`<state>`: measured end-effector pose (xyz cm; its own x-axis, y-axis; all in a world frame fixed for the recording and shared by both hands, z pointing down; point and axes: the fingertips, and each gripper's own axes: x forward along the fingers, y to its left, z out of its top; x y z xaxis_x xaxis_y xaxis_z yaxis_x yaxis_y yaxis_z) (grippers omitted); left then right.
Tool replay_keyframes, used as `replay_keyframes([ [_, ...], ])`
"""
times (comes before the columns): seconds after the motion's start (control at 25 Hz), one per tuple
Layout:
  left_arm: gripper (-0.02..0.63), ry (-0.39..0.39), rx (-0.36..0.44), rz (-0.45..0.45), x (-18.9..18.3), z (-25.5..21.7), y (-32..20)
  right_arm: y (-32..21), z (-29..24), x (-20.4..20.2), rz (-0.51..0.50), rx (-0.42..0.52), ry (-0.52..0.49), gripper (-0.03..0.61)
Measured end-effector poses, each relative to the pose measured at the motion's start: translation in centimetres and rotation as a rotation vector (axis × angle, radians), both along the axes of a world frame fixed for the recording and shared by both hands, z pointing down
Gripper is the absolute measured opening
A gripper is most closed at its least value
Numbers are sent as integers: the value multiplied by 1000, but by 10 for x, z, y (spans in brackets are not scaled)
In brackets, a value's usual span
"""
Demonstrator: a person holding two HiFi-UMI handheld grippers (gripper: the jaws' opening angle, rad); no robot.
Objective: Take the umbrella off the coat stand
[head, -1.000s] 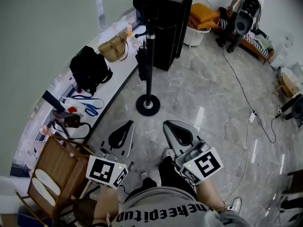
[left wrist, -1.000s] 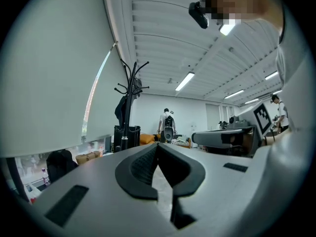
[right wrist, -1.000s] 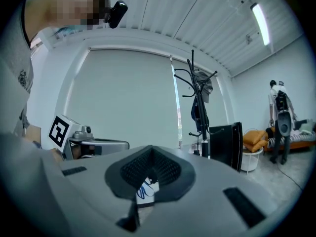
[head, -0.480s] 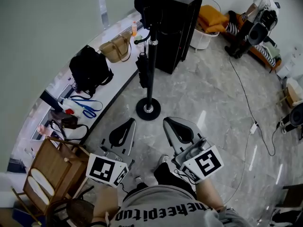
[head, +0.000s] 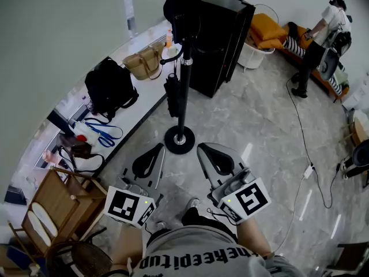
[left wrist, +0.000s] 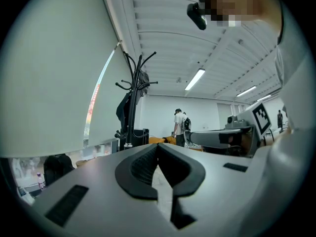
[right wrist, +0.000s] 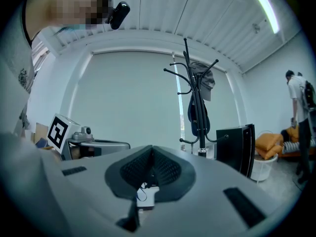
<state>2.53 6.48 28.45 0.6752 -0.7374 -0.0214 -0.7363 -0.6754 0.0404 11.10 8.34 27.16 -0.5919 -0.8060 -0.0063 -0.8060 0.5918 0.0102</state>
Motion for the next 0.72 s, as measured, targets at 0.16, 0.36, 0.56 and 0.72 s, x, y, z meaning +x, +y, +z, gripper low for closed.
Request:
replay_keyframes([
  [0.16,15,-1,3,-23,11,-1,-11,-12,0,14,-16,-2,-7,12],
  [0.36,15,-3,4,-57,26,2,-21,-24,5,29,-51,-9,-10,12],
  [0.56,15,1,11,-92,42,2,-25,-32,9,46,-84,-13,-25,12],
  [0.72,15,-9,8,-115,45,5,-27,-36,15,50,-109,-18,-35,12],
])
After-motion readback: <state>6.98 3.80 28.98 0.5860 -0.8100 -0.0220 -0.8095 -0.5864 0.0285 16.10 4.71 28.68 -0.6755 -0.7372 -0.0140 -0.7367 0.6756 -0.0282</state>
